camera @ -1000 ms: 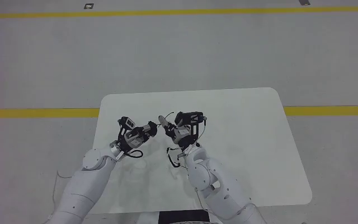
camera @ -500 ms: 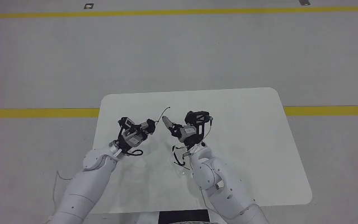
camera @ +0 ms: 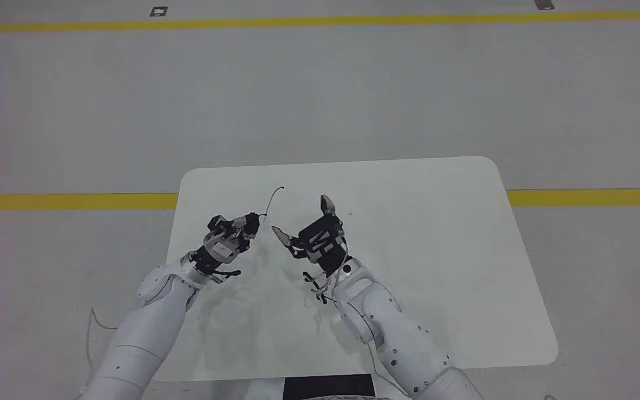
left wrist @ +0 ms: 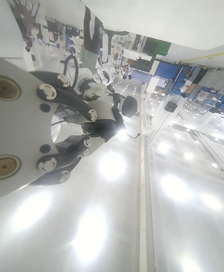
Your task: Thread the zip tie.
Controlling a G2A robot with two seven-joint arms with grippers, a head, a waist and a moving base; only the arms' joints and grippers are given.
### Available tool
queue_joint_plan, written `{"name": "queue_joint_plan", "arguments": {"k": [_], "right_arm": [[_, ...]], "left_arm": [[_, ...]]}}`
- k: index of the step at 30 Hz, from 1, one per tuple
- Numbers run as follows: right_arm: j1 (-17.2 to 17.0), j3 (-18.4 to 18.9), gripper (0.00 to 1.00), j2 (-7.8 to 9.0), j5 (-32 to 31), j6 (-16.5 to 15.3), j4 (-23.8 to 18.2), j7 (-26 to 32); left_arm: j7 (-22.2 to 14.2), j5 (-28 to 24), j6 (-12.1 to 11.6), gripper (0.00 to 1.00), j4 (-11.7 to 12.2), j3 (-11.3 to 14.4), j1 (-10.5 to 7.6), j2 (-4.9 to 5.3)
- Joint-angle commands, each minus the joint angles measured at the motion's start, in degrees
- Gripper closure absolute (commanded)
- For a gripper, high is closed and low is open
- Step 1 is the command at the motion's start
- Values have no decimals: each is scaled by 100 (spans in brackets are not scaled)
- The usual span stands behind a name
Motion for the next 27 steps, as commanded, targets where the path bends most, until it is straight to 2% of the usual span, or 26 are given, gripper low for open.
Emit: {"name": "queue_joint_plan", "arguments": {"k": [1, 9, 12, 15, 22, 25, 27], "right_arm": [[53, -42, 0, 17, -227, 86, 75, -156], [53, -42, 0, 17, -227, 86, 75, -156], [70, -42, 0, 25, -227, 76, 94, -142], [273, -162, 0, 116, -227, 82, 259, -146], [641, -704, 0, 394, -227, 496, 473, -281], [702, -869, 0, 465, -227, 658, 486, -351], [702, -869, 0, 465, -227, 658, 486, -351]], "left_arm": [[150, 481, -209, 100, 9, -52, -32, 40], [150, 481, -209, 100, 9, -52, -32, 40], [341, 248, -23, 100, -22, -34, -3, 23], [222, -545, 414, 100, 9, -38, 30, -20], [-44, -1376, 1247, 100, 195, 0, -6, -59], [-69, -1591, 1456, 100, 282, 33, -24, -77], [-83, -1527, 1453, 100, 298, 47, -42, -75]]}}
